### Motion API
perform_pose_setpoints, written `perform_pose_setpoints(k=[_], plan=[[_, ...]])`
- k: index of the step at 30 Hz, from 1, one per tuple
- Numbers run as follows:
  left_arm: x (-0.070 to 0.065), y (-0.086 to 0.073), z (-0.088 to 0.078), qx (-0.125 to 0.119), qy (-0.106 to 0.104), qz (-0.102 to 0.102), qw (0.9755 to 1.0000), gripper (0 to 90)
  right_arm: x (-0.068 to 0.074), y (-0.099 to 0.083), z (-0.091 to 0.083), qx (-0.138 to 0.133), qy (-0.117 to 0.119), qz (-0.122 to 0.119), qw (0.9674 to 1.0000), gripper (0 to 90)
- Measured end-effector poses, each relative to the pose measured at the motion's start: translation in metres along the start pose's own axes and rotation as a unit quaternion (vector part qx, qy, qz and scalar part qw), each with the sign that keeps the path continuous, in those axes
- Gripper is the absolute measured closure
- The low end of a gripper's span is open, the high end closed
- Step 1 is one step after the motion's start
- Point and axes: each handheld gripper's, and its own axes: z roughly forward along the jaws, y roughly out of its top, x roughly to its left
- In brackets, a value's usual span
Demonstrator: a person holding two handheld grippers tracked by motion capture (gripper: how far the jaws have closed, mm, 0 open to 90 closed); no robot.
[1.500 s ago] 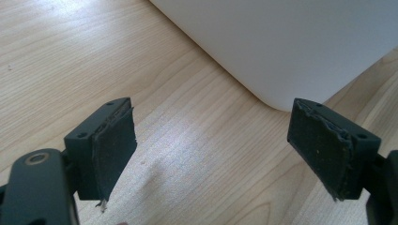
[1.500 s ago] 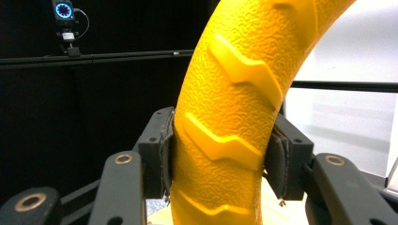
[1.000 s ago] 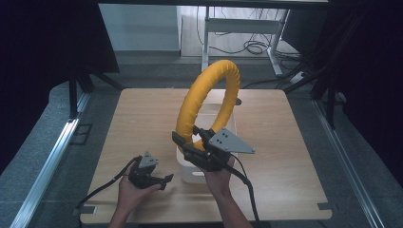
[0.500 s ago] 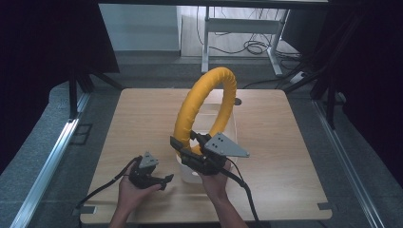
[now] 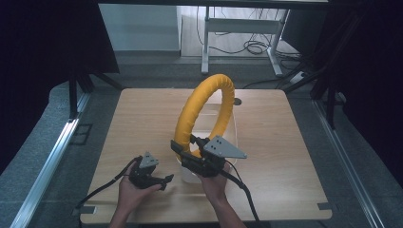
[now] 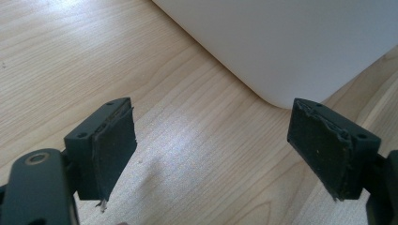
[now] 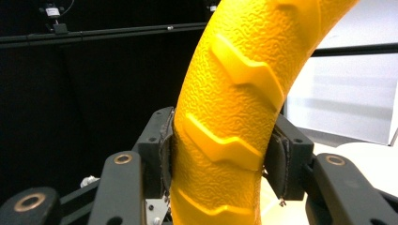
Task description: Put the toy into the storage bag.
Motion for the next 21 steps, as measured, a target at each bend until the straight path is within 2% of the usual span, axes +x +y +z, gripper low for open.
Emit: perform_pose_setpoints(k=[21], plan=[[-0.001, 0.000, 0.002, 0.003, -0.001, 0.000, 1.0000, 15.9, -0.009, -0.016, 0.000, 0.032, -0.012, 0.022, 0.9992, 49.4]])
